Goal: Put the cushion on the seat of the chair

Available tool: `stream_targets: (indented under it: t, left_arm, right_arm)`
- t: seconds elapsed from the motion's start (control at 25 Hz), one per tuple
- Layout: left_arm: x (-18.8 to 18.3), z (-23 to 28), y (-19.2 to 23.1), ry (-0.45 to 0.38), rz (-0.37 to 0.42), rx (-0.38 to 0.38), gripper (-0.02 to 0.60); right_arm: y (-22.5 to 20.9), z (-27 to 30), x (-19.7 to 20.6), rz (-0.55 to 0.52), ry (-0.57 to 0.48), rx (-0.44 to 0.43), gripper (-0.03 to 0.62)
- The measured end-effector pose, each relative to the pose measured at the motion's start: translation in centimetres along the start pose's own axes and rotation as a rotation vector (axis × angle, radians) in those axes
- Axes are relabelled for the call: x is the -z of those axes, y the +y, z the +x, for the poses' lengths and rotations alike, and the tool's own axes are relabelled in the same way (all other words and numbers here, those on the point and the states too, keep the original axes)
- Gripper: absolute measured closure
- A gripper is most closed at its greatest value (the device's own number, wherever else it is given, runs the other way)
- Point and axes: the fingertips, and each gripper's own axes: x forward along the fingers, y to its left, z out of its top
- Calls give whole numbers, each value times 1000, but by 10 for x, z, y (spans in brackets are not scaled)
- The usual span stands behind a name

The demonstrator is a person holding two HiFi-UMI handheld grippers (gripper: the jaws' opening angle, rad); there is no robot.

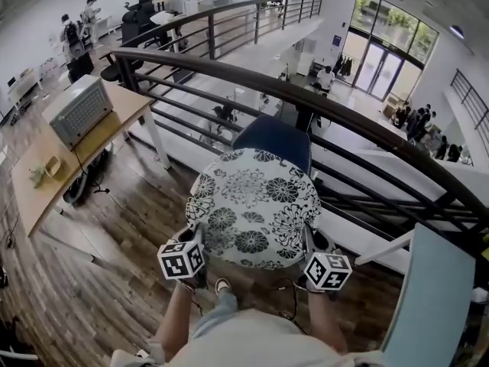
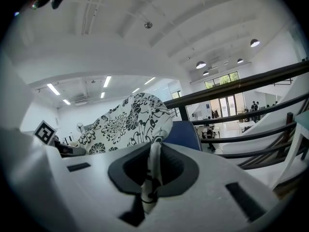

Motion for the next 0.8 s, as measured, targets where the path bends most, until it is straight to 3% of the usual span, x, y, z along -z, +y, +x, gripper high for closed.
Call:
stream_targets:
  t: [0.32, 0.56, 0.8]
  left_arm:
    - [-44, 41, 31, 6, 22, 26, 568]
    - [-50, 80, 49, 13, 60, 58, 568]
    - [-30, 108, 58, 31, 56, 63, 568]
  right_arm:
    - [16, 51, -15, 17, -17, 28, 577]
    - [10, 79, 0, 46, -40, 69, 577]
    - [1, 90, 26, 50, -25, 83, 577]
